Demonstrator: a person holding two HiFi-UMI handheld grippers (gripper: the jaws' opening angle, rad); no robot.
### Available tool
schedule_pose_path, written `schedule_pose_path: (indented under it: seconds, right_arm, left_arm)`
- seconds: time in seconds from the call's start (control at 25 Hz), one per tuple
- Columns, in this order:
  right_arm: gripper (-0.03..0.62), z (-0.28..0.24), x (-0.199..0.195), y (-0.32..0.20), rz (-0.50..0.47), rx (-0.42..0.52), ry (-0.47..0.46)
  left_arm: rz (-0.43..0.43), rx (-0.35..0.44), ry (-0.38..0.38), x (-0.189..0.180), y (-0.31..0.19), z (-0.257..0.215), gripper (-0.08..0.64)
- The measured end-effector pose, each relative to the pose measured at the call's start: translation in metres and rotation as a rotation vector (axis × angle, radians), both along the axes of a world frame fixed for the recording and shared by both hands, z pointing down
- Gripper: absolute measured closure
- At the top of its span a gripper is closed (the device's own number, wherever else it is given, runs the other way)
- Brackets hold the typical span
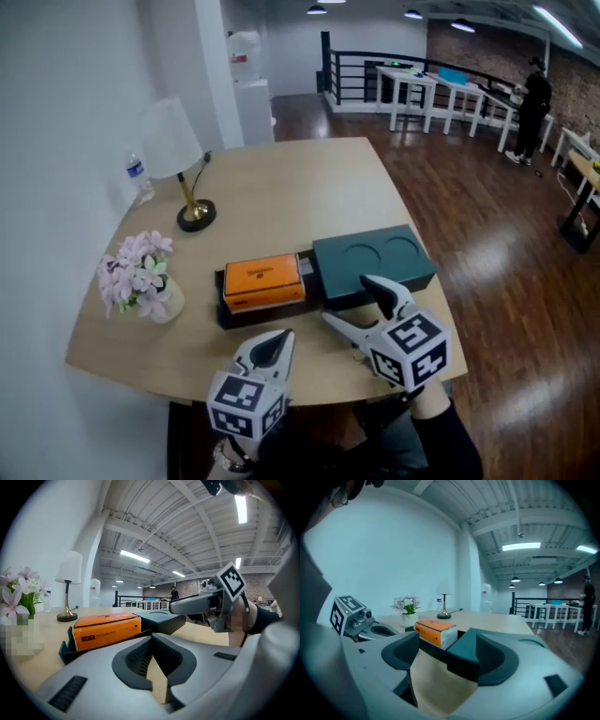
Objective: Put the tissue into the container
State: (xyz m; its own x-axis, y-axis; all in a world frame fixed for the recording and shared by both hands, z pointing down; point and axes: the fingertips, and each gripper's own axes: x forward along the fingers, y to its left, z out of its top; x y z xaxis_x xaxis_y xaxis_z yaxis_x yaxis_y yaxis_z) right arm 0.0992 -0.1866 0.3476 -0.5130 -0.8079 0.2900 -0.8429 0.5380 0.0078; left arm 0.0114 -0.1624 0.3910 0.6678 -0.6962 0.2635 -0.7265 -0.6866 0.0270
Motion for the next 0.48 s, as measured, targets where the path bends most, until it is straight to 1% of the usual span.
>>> schedule_pose_path:
  seconds: [0.04,0.08,0.12,0.2,0.24,0.28,0.32,0.4,0.48]
  right_arm:
    - [0.214,0.011,0.008,0.004,0.047,-0.012,-0.007]
    - [0.251,0.021,0.014,0.008,0.091,-0.022,-0.009]
    - [0.314,0.029,0.021,0.011,0.135,-0.028,-0.007]
    - [0.487,0.041,0.032,0.013,0.224,-0.029,0.001]
    - [0.536,0.045,0.036,0.013,0.259,-0.025,0.003]
    - [0.546,0.049,0.038,0.013,0.286,-0.021,0.003]
    - [0.586,0.053,0.04,0.012,0.306,-0.021,0.002]
    - [0.588,0.062,0.042,0.01,0.323,-0.033,-0.011]
    - [0.589,0.065,0.043,0.009,0.324,-0.049,-0.047]
  left_arm:
    - [0.0,0.0,0.002,0.004,0.0,0.001,0.56]
    - [-0.001,-0.001,0.006,0.007,-0.001,0.002,0.56]
    - [-0.004,0.0,0.01,0.01,-0.001,0.003,0.56]
    - [-0.013,-0.001,0.016,0.014,-0.005,0.006,0.56]
    - [-0.018,-0.003,0.017,0.016,-0.007,0.008,0.56]
    - [-0.023,-0.004,0.017,0.018,-0.009,0.01,0.56]
    - [-0.028,-0.005,0.015,0.02,-0.011,0.012,0.56]
    - [-0.037,-0.009,0.013,0.023,-0.015,0.017,0.56]
    - [-0.04,-0.019,0.022,0.024,-0.017,0.02,0.56]
